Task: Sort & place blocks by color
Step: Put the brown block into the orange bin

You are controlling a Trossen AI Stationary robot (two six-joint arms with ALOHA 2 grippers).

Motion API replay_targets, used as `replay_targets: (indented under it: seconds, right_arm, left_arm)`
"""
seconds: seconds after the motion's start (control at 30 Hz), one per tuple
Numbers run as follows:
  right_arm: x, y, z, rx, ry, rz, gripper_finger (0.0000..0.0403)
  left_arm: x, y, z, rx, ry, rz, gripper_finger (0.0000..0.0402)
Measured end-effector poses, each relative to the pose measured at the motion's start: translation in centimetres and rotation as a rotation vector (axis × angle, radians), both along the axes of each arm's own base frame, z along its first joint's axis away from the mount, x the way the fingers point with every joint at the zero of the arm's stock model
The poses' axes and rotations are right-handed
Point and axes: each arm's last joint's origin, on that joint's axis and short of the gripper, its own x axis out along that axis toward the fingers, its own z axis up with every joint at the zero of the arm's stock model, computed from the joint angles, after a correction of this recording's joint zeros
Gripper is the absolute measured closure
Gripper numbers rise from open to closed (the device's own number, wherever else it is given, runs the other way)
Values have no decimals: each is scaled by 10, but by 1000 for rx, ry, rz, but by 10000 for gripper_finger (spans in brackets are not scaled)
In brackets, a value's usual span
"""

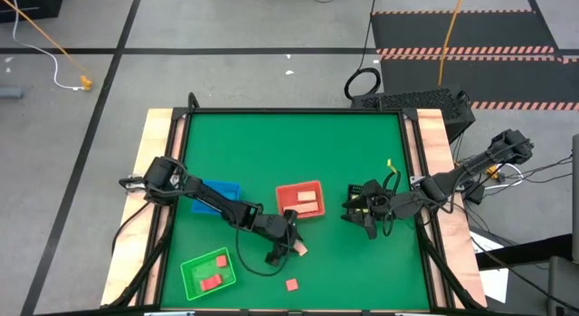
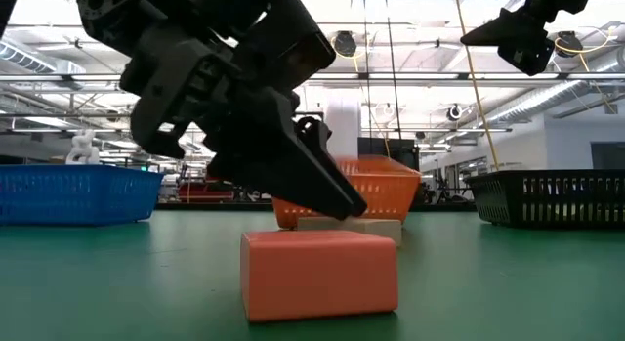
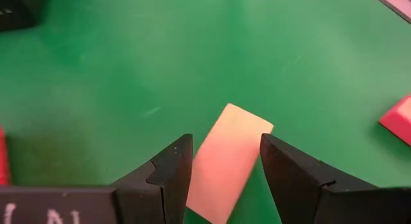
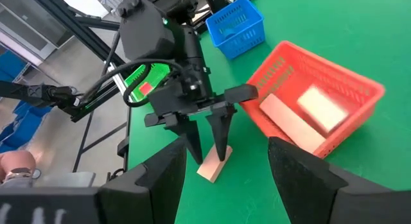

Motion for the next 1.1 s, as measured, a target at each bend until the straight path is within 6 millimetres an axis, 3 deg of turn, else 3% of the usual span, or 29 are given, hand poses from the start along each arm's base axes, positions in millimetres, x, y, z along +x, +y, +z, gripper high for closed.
replay_targets:
  seconds: [0.27,0.57,0.77,0.93,1.1]
  right_arm:
    - [0,0,0,0,0,0,192]
    - [0,0,0,0,0,0,192]
    - [0,0,0,0,0,0,192]
    - [0,0,0,0,0,0,192]
    - [0,0,0,0,0,0,192]
  left_arm:
    - [1,3,1,-36,12,15,217]
    - [-1,-14,7,36,11,-17,217]
    - [8,-26,25,149,82,-26,217]
    - [16,-20,31,142,94,-19,217]
    - [18,-17,23,104,127,-20,217]
